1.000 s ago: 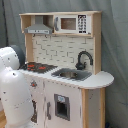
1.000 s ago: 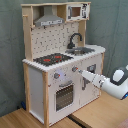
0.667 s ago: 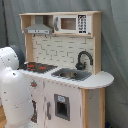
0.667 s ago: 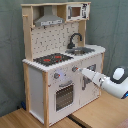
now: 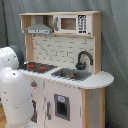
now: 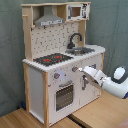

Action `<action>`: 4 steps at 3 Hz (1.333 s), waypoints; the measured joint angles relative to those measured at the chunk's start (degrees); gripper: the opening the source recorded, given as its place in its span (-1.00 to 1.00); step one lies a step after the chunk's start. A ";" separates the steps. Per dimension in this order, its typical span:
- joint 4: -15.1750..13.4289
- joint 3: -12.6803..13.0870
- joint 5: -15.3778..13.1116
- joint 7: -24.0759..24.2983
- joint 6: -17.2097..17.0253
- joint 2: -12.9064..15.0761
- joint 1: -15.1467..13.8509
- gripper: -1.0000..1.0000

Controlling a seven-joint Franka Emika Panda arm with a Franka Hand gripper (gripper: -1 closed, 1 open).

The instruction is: Play with the kitchen

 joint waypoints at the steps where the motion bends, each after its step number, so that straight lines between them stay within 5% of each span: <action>1: 0.29 0.00 -0.13 5.98 2.05 -0.01 -0.72 1.00; 4: 0.35 0.03 -1.62 22.54 7.13 -0.02 -5.95 1.00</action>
